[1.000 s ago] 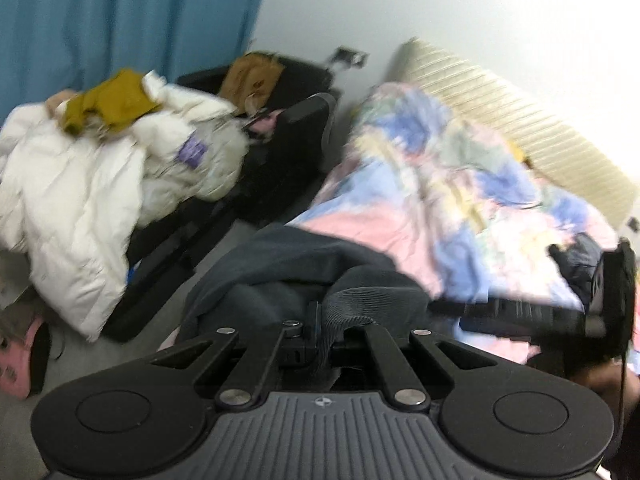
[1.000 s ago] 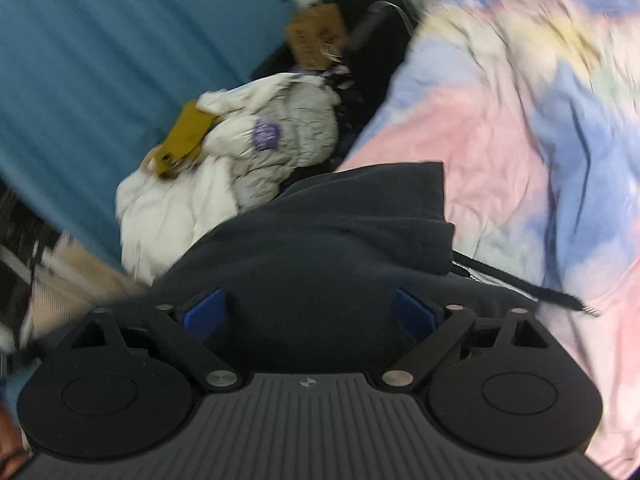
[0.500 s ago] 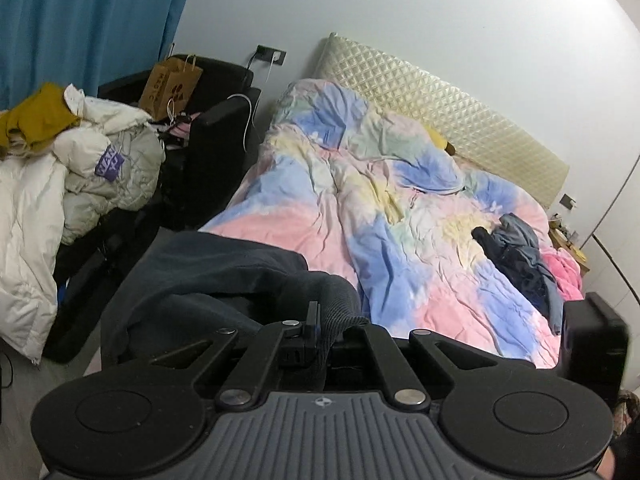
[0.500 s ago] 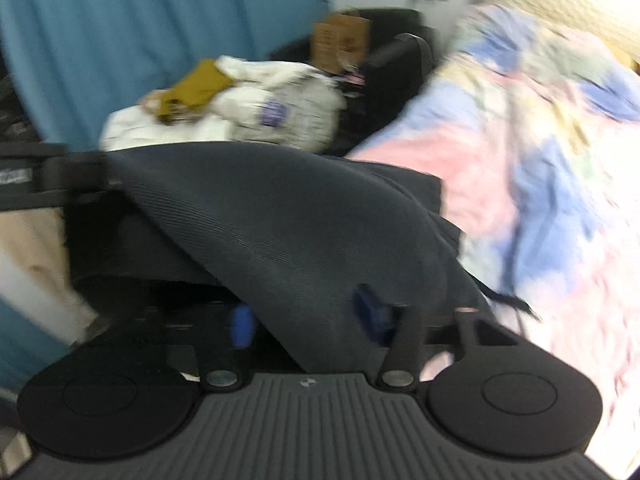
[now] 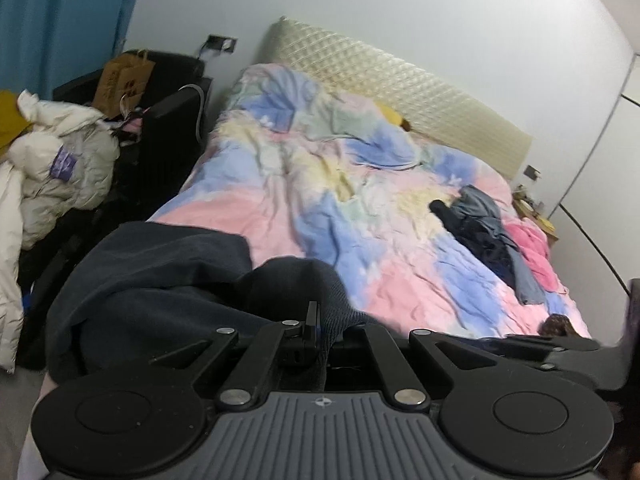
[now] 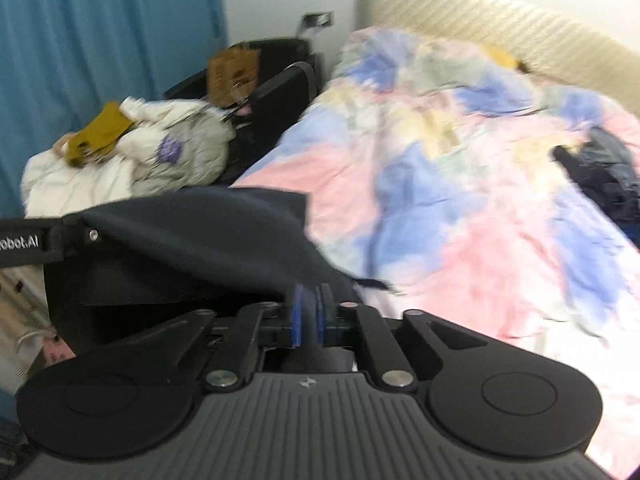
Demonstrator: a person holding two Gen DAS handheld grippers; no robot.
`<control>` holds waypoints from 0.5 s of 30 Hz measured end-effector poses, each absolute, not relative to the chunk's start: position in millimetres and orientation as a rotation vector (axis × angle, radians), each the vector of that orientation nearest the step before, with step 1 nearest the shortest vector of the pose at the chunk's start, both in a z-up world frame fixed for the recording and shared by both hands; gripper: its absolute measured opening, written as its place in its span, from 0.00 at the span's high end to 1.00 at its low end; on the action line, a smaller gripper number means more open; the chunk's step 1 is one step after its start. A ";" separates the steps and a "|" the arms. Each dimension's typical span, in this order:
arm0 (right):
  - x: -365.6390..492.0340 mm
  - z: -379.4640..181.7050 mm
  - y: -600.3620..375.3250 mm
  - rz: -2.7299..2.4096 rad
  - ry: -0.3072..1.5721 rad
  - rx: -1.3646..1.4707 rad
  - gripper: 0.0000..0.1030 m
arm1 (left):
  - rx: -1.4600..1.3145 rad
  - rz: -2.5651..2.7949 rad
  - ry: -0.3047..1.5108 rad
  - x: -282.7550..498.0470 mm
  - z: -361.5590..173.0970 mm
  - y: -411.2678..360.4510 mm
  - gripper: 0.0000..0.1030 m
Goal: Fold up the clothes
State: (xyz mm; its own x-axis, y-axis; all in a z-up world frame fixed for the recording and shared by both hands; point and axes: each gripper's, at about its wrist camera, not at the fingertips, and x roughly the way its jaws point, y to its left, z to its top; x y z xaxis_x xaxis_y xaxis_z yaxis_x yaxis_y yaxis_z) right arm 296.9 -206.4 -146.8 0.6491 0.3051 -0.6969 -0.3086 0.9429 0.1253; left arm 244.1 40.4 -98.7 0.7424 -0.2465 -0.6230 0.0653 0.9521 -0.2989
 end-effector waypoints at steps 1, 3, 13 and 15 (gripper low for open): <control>294.1 -143.8 -218.1 0.331 0.784 0.003 0.94 | -0.261 -0.180 0.719 242.5 -98.5 31.5 0.98; 288.1 -142.9 -243.9 0.311 0.789 0.039 0.94 | -0.247 -0.184 0.718 237.4 -97.3 14.7 0.99; 236.9 -182.8 -336.3 0.366 0.901 0.246 0.89 | -0.170 -0.115 0.691 191.8 -75.5 -55.8 0.99; 224.8 -196.2 -346.5 0.398 0.939 0.321 0.87 | -0.158 -0.093 0.687 184.3 -67.6 -69.0 0.99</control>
